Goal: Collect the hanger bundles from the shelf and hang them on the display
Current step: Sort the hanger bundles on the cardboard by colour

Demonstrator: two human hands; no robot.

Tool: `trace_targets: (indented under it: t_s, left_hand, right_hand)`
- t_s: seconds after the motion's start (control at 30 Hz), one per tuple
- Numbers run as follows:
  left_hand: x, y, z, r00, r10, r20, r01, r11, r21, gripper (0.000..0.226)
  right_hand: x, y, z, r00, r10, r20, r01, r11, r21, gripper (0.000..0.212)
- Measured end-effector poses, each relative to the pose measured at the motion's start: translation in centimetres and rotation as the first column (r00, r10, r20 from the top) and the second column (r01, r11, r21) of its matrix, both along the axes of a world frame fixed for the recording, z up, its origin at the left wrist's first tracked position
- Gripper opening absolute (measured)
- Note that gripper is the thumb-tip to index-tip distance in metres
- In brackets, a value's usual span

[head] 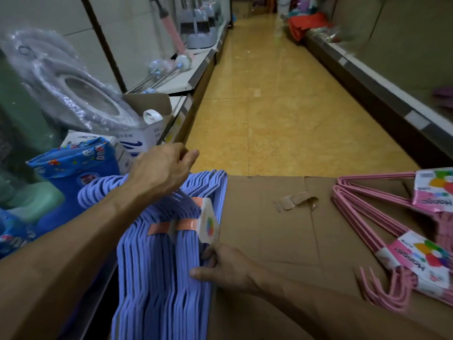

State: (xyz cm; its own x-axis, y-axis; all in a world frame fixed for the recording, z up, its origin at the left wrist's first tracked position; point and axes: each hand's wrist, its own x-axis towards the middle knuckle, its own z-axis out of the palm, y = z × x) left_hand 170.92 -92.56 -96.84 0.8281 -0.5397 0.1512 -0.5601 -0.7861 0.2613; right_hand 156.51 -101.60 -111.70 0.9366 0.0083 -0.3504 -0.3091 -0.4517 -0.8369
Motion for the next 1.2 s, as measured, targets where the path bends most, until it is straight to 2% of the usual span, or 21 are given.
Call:
trace_targets:
  t_s: [0.13,0.3,0.47,0.57,0.77,0.9,1.03,1.13,1.2]
  left_hand:
    - [-2.1,-3.2,1.3,0.991,-0.134,0.001,0.133,0.986,-0.103,0.036]
    - [-5.9,-8.1,1.7,0.952,-0.307,-0.003,0.305,0.946,-0.108,0.03]
    - [-9.9,-13.9,2.1,0.903,-0.42,-0.09,0.409,0.905,-0.121,0.029]
    - [-12.4,-17.3,1.9,0.88,-0.458,-0.123,0.434,0.883,-0.18,0.028]
    - [-17.8,-22.9,-0.4,0.819,-0.483,-0.311,0.366,0.856,-0.365,0.018]
    - [-21.0,-25.1,-3.3,0.736,-0.472,-0.485,0.254,0.857,-0.449,0.019]
    - [-22.6,-26.2,-6.6,0.693,-0.412,-0.592,0.202,0.898,-0.39,0.016]
    - [-23.1,-26.4,-9.2,0.697,-0.324,-0.64,0.174,0.942,-0.287,0.012]
    - [-23.2,-26.2,-11.0,0.673,-0.244,-0.699,0.133,0.969,-0.209,0.016]
  right_hand:
    - [-2.9,-2.6,1.7,0.998,-0.034,0.052,0.035,0.999,-0.027,0.043]
    - [-8.5,-7.3,4.3,0.997,-0.012,0.081,0.023,0.991,-0.136,0.036]
    - [-15.1,-12.8,5.9,0.996,-0.044,0.08,0.06,0.976,-0.211,0.031]
    - [-19.0,-16.1,6.2,0.992,-0.103,0.074,0.119,0.958,-0.261,0.028]
    - [-25.2,-22.2,5.7,0.971,-0.237,0.04,0.235,0.899,-0.371,0.025]
    - [-27.8,-26.6,4.4,0.938,-0.342,0.053,0.318,0.793,-0.52,0.024]
    - [-29.5,-31.0,2.8,0.9,-0.435,-0.017,0.34,0.727,-0.596,0.033]
    - [-30.1,-33.0,0.6,0.9,-0.42,-0.113,0.228,0.676,-0.7,0.05]
    - [-30.3,-33.4,-0.9,0.899,-0.402,-0.175,0.163,0.677,-0.718,0.052]
